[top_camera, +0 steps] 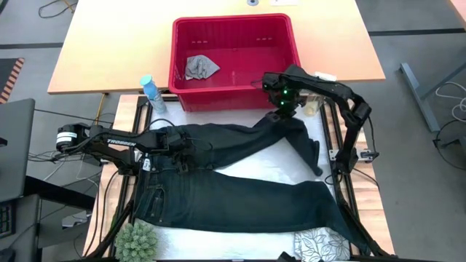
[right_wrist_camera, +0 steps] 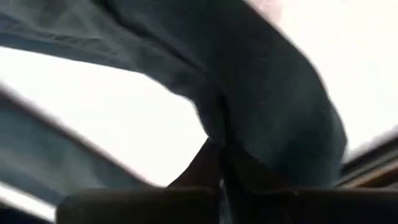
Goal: Fold laundry
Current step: Fold the dark blue pants
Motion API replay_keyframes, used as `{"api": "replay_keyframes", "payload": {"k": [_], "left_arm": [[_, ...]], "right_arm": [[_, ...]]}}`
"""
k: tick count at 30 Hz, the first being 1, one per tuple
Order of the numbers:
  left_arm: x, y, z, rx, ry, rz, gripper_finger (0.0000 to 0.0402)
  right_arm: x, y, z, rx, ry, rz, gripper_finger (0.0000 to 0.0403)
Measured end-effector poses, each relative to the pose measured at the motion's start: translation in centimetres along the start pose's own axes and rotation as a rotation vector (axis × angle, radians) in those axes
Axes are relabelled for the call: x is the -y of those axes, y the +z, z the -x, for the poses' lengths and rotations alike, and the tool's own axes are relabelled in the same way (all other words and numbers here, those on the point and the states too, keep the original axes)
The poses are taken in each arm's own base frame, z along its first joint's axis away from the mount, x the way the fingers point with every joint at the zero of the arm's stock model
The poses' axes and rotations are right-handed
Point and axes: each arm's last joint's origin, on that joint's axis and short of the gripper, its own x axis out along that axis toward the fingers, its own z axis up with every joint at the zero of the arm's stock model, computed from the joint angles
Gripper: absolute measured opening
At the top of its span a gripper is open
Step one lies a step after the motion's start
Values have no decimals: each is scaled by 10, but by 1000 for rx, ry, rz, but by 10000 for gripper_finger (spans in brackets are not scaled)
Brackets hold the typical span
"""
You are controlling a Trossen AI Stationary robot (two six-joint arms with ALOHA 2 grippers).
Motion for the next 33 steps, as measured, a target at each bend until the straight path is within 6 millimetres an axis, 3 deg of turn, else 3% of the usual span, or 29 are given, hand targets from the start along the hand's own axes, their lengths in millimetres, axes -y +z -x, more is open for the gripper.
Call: {"api": "replay_keyframes", "payload": {"k": [7,11,17,23,27,33], "left_arm": [[0,0,0,-2,2,-5,0],[0,0,0,-2,7,-7,0],[0,0,0,-2,7,-17,0],[0,0,0,-2,8,-23,0],[0,0,0,-2,9,-23,0],[0,0,0,0,11,-24,0]], "right_arm": [[-5,-7,17,194,-210,189,61],[-7,-20,34,295,-215,278,64],[-7,-62,63,372,-163,293,66],[-8,-116,81,389,-108,121,73],[-23,-155,77,432,-4,25,107],[-44,-194,36,390,-45,-80,207]]}}
